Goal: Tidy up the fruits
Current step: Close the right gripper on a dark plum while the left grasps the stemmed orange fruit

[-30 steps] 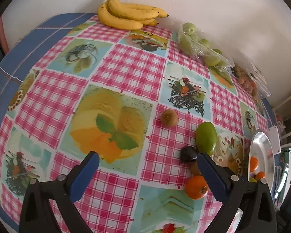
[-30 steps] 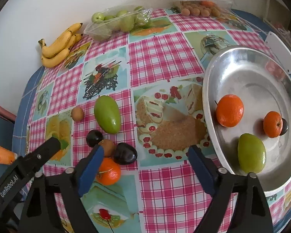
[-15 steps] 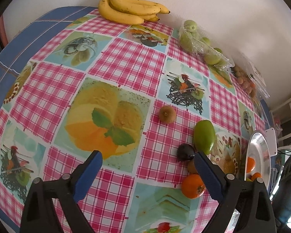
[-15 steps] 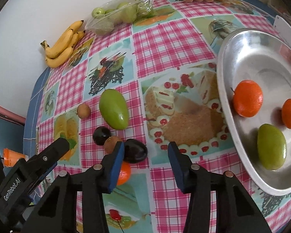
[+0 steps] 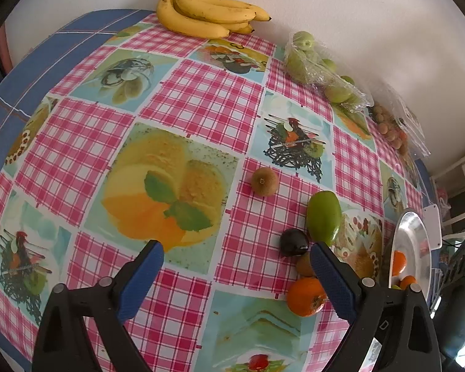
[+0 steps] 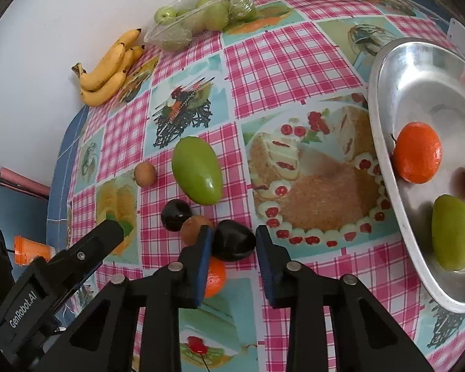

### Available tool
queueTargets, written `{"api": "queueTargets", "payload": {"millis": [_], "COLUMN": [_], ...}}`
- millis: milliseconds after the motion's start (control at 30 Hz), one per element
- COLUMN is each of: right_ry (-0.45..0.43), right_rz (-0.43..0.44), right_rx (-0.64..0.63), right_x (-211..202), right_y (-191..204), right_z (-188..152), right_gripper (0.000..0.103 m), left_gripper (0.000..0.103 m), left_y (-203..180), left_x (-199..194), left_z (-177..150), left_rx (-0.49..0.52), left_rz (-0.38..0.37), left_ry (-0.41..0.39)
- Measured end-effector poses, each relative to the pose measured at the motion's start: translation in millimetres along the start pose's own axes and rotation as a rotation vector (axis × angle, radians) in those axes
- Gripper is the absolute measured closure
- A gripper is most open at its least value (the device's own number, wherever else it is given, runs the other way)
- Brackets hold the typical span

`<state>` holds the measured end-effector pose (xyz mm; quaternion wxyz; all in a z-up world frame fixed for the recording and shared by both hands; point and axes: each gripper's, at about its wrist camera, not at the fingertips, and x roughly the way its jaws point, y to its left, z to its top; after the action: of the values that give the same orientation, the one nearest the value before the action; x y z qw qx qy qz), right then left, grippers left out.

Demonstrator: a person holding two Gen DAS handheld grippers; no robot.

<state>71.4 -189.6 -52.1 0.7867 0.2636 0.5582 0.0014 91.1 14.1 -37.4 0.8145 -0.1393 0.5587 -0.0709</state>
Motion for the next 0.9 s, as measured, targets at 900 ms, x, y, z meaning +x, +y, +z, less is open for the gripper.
{"api": "queueTargets", "payload": {"millis": [900], "right_ry": [-0.077], "right_rz": [-0.089], "right_rx": [0.05], "right_x": [-58], "right_y": [-39], "right_z": [-8], "right_gripper": [0.073], "left_gripper": [0.022], "left_y": [-55], "left_x": [23], "left_z": [-32], "left_rx": [0.162], "left_rz": [-0.061], "left_ry": [0.11]}}
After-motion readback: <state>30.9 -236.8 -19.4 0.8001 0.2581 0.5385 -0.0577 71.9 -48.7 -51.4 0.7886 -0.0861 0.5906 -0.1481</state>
